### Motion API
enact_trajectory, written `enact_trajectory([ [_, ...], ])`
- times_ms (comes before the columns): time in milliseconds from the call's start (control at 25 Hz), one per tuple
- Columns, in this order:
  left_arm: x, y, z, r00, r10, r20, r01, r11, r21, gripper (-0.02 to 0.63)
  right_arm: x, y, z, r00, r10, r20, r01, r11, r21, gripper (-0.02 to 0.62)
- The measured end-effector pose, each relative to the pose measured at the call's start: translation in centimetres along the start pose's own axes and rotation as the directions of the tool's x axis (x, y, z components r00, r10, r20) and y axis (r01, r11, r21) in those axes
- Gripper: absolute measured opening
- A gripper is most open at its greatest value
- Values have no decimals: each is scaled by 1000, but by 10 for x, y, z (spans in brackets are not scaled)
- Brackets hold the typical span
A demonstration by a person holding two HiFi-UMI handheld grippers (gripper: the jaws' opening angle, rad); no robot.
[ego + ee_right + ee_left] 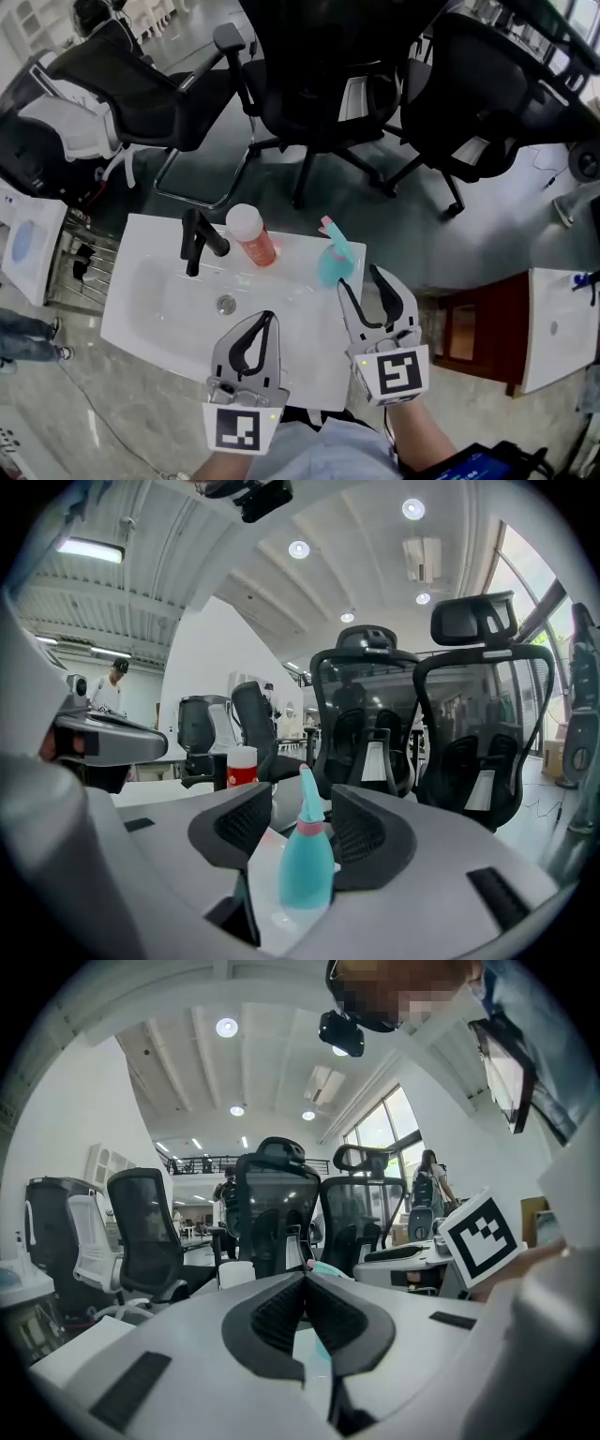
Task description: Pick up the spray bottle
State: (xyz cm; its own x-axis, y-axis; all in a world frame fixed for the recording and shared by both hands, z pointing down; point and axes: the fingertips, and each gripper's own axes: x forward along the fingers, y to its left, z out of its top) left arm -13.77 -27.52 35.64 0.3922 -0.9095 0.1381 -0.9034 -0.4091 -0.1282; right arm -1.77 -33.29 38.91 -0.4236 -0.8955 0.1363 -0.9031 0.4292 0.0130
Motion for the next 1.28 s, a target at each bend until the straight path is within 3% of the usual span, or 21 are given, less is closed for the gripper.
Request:
enact_trajectory([
  [560,52,39,-40,994,-22,-106,16,998,-57,15,68,-10,-37,994,5,-105,-3,1000,26,238],
  [1280,72,50,-50,991,-14,-131,4,997,-74,15,97,-14,-40,994,10,-106,-10,1000,3,224],
])
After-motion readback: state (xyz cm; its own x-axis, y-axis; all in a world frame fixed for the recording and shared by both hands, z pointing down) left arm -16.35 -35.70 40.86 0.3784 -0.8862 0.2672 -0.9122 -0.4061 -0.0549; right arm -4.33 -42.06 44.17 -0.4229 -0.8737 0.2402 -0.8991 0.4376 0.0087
